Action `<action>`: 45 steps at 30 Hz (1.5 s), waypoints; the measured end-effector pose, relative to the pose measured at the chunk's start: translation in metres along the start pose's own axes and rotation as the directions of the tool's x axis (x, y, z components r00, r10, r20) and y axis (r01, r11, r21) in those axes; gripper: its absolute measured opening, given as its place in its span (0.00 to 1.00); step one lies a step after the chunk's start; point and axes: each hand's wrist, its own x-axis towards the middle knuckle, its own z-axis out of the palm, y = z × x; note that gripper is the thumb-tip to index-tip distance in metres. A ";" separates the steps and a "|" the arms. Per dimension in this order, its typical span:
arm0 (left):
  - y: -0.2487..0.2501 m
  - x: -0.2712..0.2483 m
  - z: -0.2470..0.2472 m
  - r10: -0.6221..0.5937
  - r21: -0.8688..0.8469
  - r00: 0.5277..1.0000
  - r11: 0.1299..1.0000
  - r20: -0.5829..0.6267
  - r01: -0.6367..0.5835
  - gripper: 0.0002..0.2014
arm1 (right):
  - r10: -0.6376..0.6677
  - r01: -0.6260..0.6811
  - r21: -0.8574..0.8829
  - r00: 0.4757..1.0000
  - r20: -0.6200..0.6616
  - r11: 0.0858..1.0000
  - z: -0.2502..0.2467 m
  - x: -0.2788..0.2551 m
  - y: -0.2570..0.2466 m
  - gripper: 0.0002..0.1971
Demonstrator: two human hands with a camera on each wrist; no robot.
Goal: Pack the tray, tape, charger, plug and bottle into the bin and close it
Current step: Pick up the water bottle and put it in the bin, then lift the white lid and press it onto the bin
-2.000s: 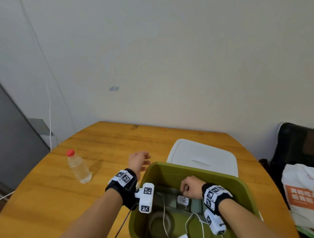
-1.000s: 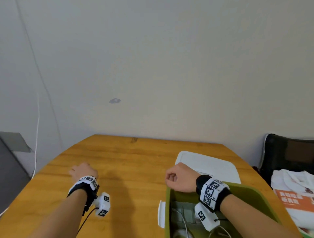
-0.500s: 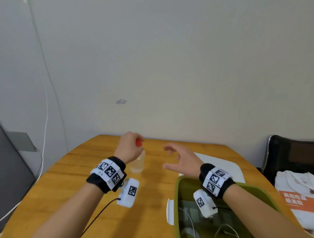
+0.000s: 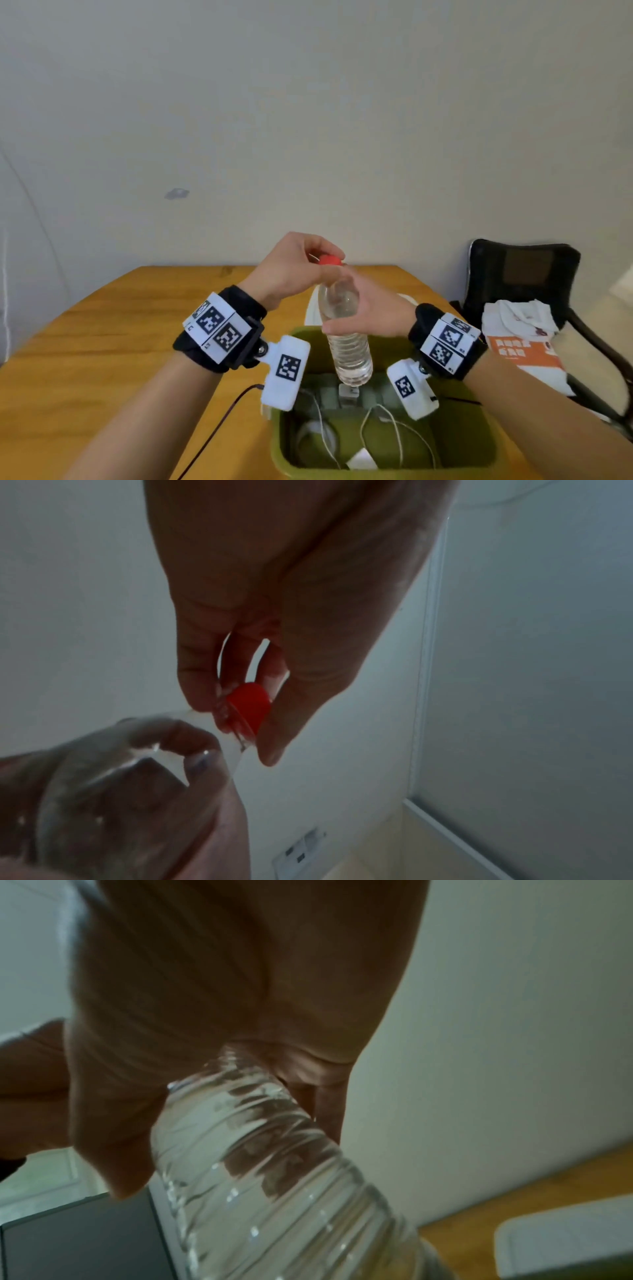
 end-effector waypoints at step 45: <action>-0.087 0.109 0.092 -0.495 -0.222 0.854 0.861 -0.161 0.457 0.14 | 0.256 -0.243 -0.088 0.850 0.461 0.966 -0.021 0.045 0.147 0.09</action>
